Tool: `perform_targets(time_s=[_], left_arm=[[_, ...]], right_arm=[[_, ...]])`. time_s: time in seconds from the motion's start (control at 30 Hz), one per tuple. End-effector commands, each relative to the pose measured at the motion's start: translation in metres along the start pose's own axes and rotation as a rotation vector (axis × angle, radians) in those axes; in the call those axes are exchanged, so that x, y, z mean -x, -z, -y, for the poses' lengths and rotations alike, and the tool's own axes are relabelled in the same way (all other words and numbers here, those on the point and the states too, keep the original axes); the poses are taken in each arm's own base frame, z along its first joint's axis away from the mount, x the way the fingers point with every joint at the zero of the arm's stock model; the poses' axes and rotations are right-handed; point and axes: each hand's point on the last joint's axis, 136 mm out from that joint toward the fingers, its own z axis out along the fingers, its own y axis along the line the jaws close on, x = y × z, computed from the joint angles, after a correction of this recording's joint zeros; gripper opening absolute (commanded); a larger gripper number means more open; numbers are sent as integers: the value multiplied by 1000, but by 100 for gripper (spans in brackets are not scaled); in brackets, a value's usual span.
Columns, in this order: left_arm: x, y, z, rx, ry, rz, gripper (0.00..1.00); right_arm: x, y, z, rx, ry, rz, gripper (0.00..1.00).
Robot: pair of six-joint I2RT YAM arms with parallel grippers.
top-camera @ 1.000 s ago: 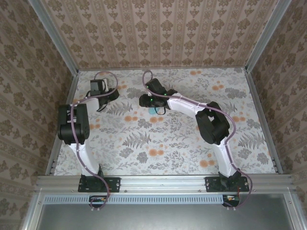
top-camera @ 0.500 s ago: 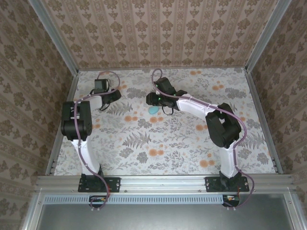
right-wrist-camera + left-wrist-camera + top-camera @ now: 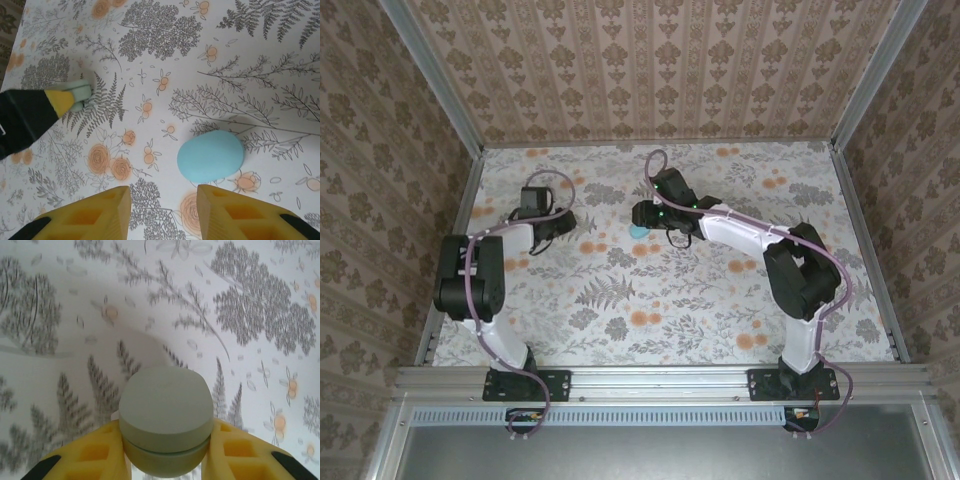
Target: Insert wireless bluetooth earbuds into charging case
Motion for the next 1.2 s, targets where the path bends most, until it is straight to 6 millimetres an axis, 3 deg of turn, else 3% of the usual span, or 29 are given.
perform_targets(time_s=[0.0,0.07,0.17,0.33,0.57,0.7,0.97,1.17], left_arm=[[-29,12,1,24,11,-44,0],[-41,21,2,29,7,-48,0],[-43,37,-1,50,3,-27,0],[-19,55,-15,84,15,13,0],[13,42,-32,65,62,6,0],[14,26,-31,49,66,-28,0],[-14,17,-20,47,44,-82,0],[-53,38,-10,63,15,-107,0]], right_arm=[[3,17,-8,34,-7,19,40],[-1,21,-6,30,-10,13,40],[-7,25,-4,27,-11,4,40],[-16,23,0,22,-19,-24,40],[-27,16,-5,30,-18,-55,40],[-31,11,-6,31,-21,-71,40],[-35,10,-7,36,-17,-80,40],[-38,13,-7,36,-14,-84,40]])
